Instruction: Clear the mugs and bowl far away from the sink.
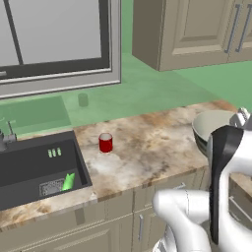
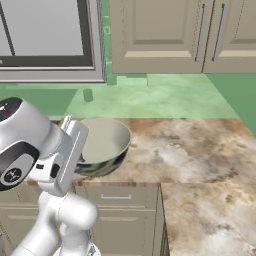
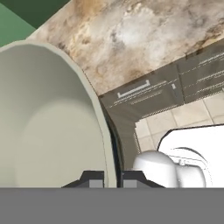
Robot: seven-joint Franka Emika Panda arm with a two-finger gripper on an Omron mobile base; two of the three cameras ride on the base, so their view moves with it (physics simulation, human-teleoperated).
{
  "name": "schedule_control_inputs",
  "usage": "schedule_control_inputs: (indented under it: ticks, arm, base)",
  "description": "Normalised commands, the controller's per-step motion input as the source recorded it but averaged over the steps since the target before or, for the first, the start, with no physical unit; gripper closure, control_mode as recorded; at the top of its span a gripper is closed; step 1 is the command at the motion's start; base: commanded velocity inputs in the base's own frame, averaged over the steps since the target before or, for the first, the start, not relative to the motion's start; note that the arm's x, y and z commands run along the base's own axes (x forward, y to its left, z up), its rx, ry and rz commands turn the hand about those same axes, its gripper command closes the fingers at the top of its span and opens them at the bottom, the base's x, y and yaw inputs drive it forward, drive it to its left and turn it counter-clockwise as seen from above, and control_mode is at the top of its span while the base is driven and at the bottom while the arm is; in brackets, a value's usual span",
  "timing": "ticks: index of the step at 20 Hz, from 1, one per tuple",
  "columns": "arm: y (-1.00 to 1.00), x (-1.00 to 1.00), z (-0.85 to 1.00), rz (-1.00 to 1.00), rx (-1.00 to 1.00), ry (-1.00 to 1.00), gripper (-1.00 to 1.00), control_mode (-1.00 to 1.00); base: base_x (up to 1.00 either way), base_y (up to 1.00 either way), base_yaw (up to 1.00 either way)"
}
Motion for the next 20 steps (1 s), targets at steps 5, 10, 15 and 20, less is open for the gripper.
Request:
schedule_control_inputs:
  ticks: [5, 10, 15, 20]
  arm:
    - [0.02, -0.12, 0.0, 0.0, 0.0, 0.0, 1.0, 1.0]
    - [0.0, 0.0, 0.0, 0.0, 0.0, 0.0, 1.0, 1.0]
    - [0.0, 0.0, 0.0, 0.0, 0.0, 0.0, 1.0, 1.0]
    - [0.0, 0.0, 0.0, 0.0, 0.0, 0.0, 1.0, 1.0]
  base:
    - [-0.26, 0.63, 0.0]
    - [-0.37, 1.0, 0.0]
    - [-0.79, 1.0, -0.03]
    - [-0.42, 0.01, -0.78]
